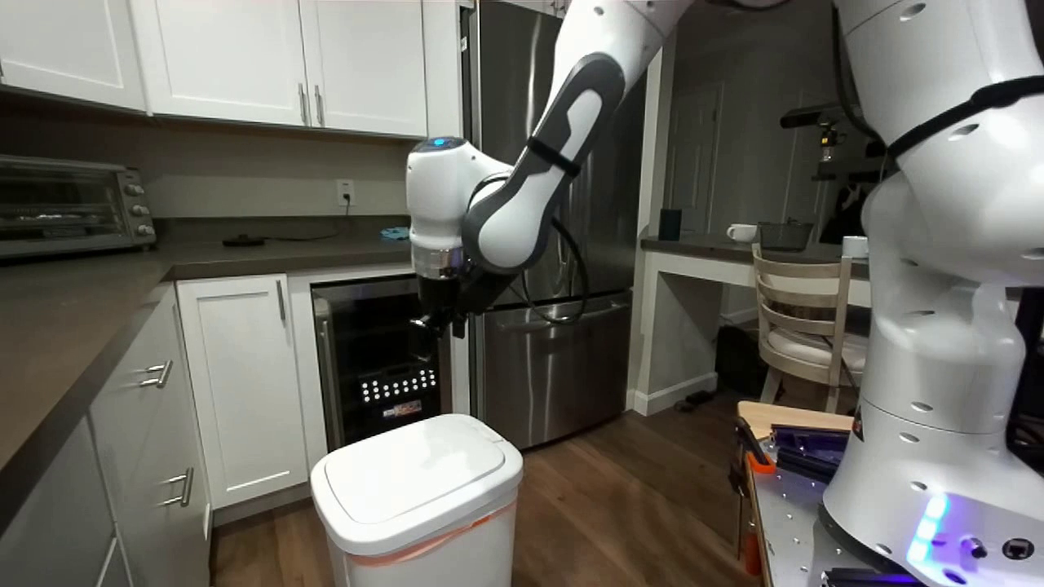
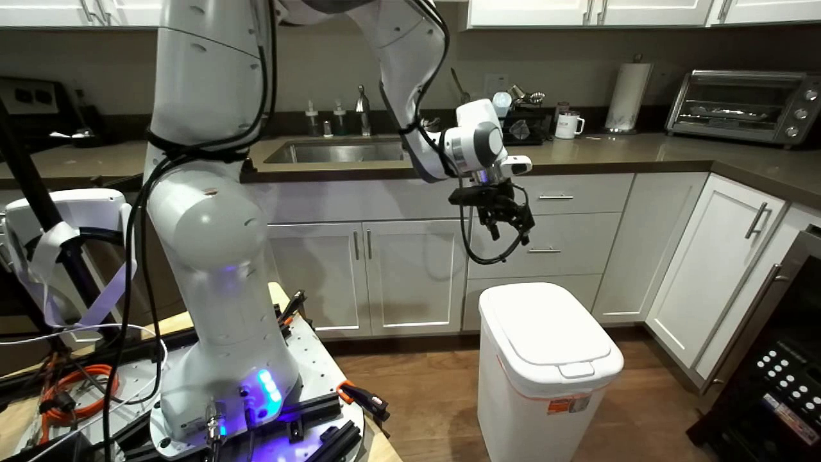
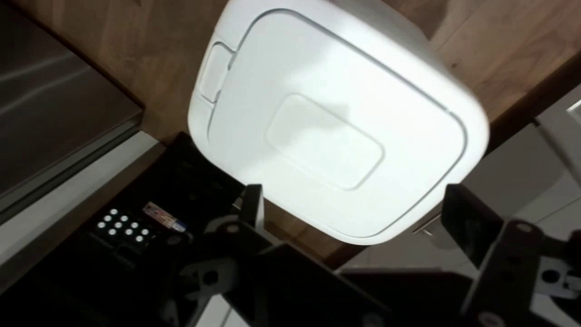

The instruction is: Open the lid of the bin

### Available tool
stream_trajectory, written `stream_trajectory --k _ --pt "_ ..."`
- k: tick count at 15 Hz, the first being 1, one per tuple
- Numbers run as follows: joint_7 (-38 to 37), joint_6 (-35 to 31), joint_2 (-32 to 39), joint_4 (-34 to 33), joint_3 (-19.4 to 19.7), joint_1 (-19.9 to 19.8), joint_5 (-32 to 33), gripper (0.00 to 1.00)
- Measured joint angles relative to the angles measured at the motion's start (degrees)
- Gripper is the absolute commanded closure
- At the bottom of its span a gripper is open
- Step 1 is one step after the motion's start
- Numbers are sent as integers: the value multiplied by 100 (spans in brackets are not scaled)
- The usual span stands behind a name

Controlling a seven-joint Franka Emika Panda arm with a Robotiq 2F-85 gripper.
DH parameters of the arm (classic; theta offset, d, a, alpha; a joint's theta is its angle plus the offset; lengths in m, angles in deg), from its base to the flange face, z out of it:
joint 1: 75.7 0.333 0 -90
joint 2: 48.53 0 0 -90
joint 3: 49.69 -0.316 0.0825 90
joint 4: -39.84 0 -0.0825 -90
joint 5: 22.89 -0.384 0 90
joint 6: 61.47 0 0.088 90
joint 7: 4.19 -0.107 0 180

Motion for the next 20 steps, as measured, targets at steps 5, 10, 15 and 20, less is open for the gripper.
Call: stream_trajectory --k 5,10,15,20 --pt "-1140 743 1642 -1822 708 578 -246 0" --pt "-1335 1006 2171 -2513 802 636 -420 0" --pt "-1790 1760 2119 -2724 963 627 -1129 0" --pt "-2385 2553 1890 -2931 1158 387 -1471 0"
